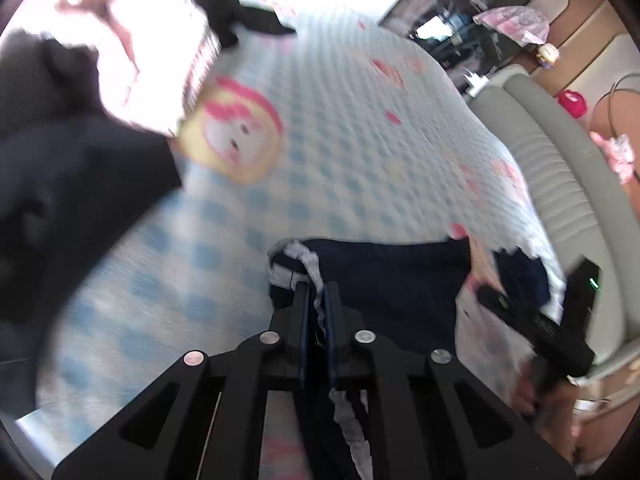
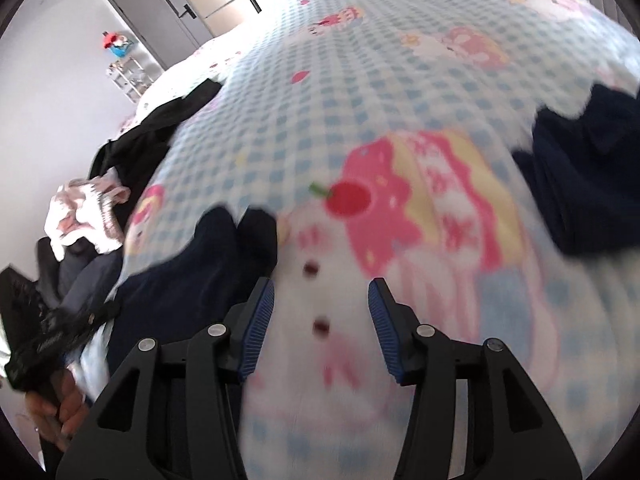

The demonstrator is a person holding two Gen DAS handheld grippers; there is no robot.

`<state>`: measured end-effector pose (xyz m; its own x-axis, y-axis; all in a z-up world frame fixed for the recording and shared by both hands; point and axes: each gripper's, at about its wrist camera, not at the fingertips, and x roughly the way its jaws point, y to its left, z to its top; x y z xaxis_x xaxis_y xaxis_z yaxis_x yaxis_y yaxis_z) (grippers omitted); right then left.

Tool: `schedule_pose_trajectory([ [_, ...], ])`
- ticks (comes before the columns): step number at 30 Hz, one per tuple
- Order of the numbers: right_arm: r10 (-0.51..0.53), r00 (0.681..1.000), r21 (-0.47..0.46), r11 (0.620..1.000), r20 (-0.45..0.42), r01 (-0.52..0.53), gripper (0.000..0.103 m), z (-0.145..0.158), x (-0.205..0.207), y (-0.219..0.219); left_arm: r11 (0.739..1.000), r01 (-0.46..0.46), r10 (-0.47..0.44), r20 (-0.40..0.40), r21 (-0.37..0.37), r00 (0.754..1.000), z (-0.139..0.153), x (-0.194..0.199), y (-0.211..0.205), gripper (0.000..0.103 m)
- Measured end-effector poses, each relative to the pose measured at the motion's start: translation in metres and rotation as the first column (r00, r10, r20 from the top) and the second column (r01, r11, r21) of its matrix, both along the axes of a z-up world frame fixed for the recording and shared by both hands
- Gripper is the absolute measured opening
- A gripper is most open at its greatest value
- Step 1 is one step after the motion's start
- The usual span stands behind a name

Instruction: Fold clothes

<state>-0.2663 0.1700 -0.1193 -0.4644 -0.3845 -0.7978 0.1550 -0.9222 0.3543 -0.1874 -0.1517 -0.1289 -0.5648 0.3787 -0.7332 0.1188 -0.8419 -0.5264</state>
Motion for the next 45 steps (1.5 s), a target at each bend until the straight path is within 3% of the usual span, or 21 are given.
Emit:
schedule_pose_trajectory([
  [5,0.068,0.997,0.010,0.998,0.022,-0.068,0.051,-0.005,-0.032,-0.023,1.000,0.000,0.000,-0.036,0.012,0.999,-0.005,-0.001,0.004,0.021],
  [7,0.134,0.991,-0.005,0.991,0.025,-0.134,0.053,-0.006,-0.034,-0.037,1.000,0.002,-0.002,-0.013,-0.026,1.000,-0.010,-0.004,0.007,0.021],
  [12,0.219,0.976,0.020,0.976,0.009,-0.219,0.056,-0.008,-0.022,-0.067,0.999,0.006,-0.006,-0.010,-0.035,1.000,-0.015,0.000,0.006,0.021],
  [17,0.161,0.986,0.069,0.984,0.038,-0.164,0.057,-0.017,-0.029,-0.057,1.000,0.007,-0.007,-0.004,-0.019,1.000,-0.020,-0.002,0.002,0.022],
  [22,0.096,0.993,0.125,0.987,0.067,-0.104,0.034,-0.028,-0.036,-0.043,1.000,0.009,-0.009,-0.005,-0.012,1.000,-0.022,-0.002,0.002,0.022],
  [25,0.070,0.995,0.144,0.986,0.067,-0.079,0.034,-0.029,-0.031,-0.025,1.000,-0.016,0.016,-0.029,0.020,0.999,-0.018,0.002,-0.003,0.022],
  [27,0.028,0.999,0.086,0.996,0.039,-0.031,0.034,-0.021,-0.028,-0.008,0.999,-0.051,0.051,-0.052,0.005,0.997,-0.008,0.008,-0.012,0.023],
  [29,0.001,0.999,-0.031,1.000,-0.043,-0.003,0.041,-0.004,-0.020,0.003,0.996,-0.087,0.086,-0.076,-0.010,0.993,0.001,0.014,-0.022,0.028],
  [30,0.016,0.998,-0.065,0.998,-0.063,-0.020,0.052,0.001,-0.018,0.003,0.995,-0.102,0.100,-0.085,-0.012,0.991,0.005,0.017,-0.026,0.034],
  [31,0.048,0.997,-0.068,0.996,-0.060,-0.052,0.063,0.003,-0.018,-0.002,0.995,-0.095,0.097,-0.076,0.020,0.992,0.002,0.018,-0.030,0.037],
  [32,0.079,0.995,-0.072,0.994,-0.058,-0.083,0.066,0.004,-0.017,-0.008,0.995,-0.089,0.093,-0.067,0.052,0.993,-0.001,0.019,-0.035,0.042],
  [34,0.150,0.988,-0.052,0.987,-0.026,-0.151,0.068,-0.002,-0.020,-0.024,0.992,-0.075,0.080,-0.045,0.101,0.996,-0.009,0.017,-0.037,0.043],
  [36,0.183,0.982,0.025,0.983,0.044,-0.184,0.070,-0.020,-0.024,-0.041,0.993,-0.033,0.035,-0.016,0.113,0.999,-0.017,0.009,-0.027,0.045],
  [37,0.182,0.981,0.058,0.981,0.062,-0.185,0.070,-0.028,-0.026,-0.046,0.998,-0.036,0.037,-0.018,0.052,0.999,-0.016,0.007,-0.020,0.045],
  [38,0.171,0.983,0.075,0.982,0.060,-0.175,0.068,-0.032,-0.027,-0.047,0.999,-0.040,0.040,-0.021,-0.009,0.999,-0.014,0.006,-0.012,0.045],
  [41,0.111,0.994,0.107,0.988,0.015,-0.112,0.041,-0.030,-0.029,-0.040,0.988,-0.072,0.061,-0.081,-0.138,0.995,0.000,0.011,-0.001,0.044],
  [42,0.082,0.997,0.125,0.989,-0.003,-0.081,0.030,-0.027,-0.029,-0.035,0.990,-0.078,0.069,-0.080,-0.115,0.994,0.000,0.013,-0.005,0.043],
  [45,0.056,0.998,0.093,0.994,-0.005,-0.056,0.028,-0.024,-0.031,-0.025,0.995,-0.095,0.091,-0.075,-0.043,0.993,-0.002,0.017,-0.015,0.043],
])
